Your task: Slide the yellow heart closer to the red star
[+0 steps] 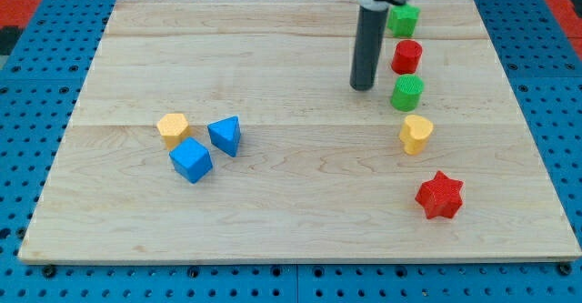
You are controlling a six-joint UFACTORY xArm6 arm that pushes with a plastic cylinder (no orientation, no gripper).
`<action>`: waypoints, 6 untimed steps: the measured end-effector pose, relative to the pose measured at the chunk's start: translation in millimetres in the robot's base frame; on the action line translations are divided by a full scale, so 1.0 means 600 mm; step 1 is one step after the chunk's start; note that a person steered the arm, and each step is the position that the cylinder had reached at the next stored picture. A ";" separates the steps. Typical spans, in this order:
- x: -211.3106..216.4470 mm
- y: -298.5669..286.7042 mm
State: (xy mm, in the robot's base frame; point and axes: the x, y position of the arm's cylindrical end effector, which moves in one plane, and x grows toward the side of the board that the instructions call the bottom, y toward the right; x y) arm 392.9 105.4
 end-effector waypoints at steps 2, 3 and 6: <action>0.028 0.020; 0.055 0.021; 0.081 0.063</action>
